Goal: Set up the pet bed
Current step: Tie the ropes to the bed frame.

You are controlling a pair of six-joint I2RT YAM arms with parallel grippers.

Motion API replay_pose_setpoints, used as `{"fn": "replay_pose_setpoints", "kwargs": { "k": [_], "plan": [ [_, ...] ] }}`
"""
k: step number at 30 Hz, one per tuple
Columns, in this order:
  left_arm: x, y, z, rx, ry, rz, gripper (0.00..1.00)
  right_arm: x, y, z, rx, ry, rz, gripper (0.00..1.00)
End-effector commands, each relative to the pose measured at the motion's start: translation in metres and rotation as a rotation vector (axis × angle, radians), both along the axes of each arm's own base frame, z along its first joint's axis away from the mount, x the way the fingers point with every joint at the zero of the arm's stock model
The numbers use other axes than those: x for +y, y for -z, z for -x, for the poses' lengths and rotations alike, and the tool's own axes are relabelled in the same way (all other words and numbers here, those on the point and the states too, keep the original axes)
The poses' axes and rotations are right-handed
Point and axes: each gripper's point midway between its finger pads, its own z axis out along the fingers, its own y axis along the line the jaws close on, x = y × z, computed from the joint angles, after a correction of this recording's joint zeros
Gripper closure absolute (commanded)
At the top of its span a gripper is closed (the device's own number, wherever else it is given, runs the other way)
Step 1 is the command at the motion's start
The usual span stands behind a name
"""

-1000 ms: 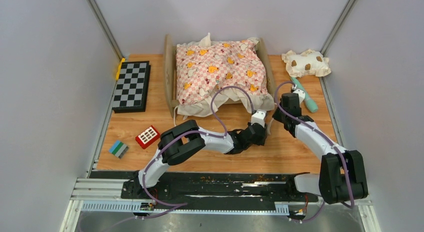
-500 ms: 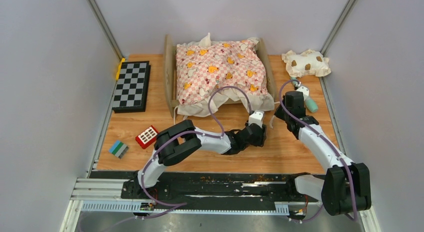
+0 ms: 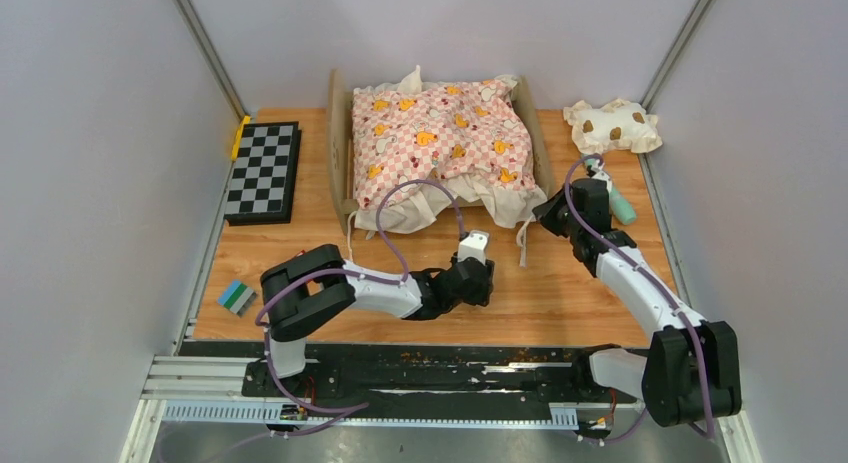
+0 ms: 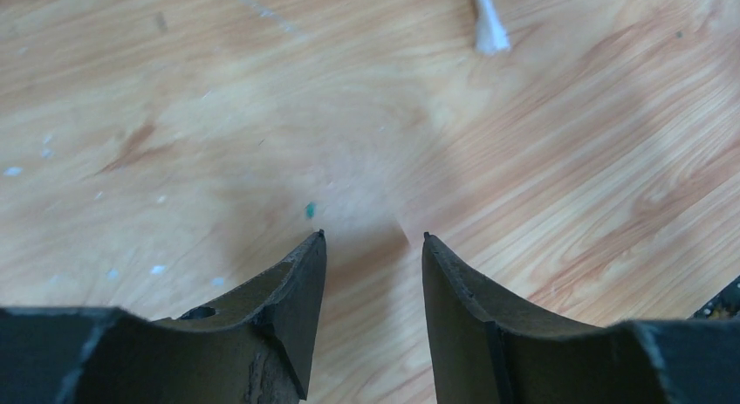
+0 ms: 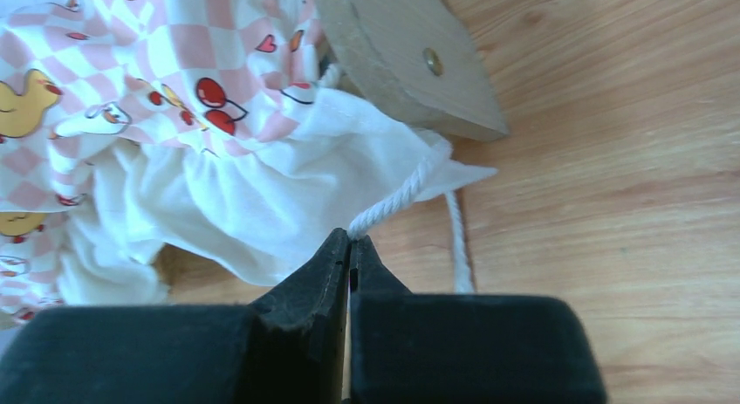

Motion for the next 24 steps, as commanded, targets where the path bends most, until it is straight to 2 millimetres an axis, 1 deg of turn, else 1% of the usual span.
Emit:
{"fn": "replay_pose_setpoints", "kwargs": {
  "k": [1, 5, 7, 9, 12, 15, 17, 20, 24],
  "plan": [
    [0.036, 0.011, 0.009, 0.042, -0.054, -0.059, 0.47, 0.020, -0.019, -0.013, -0.065, -0.011, -0.161, 1.00],
    [0.040, 0.003, 0.009, 0.031, -0.056, -0.055, 0.47, 0.024, -0.015, -0.019, -0.070, 0.012, -0.221, 1.00],
    [0.041, 0.002, 0.009, 0.027, -0.056, -0.059, 0.47, 0.025, -0.005, -0.021, -0.060, 0.030, -0.244, 1.00],
    [0.043, 0.001, 0.009, 0.026, -0.056, -0.064, 0.47, 0.026, 0.010, -0.023, -0.027, 0.046, -0.262, 1.00],
    [0.045, 0.000, 0.010, 0.026, -0.054, -0.064, 0.47, 0.034, 0.030, -0.026, 0.023, 0.036, -0.296, 1.00],
    [0.048, 0.001, 0.011, 0.026, -0.058, -0.067, 0.47, 0.044, 0.043, -0.027, 0.053, 0.014, -0.353, 1.00],
    [0.050, 0.001, 0.011, 0.025, -0.062, -0.068, 0.47, 0.046, 0.049, -0.027, 0.067, 0.012, -0.362, 1.00],
    [0.052, 0.002, 0.011, 0.024, -0.064, -0.072, 0.47, 0.039, 0.060, -0.024, 0.088, 0.045, -0.332, 1.00],
    [0.050, 0.006, 0.011, 0.029, -0.060, -0.079, 0.47, 0.020, 0.072, -0.016, 0.106, 0.105, -0.229, 1.00]
  ]
}}
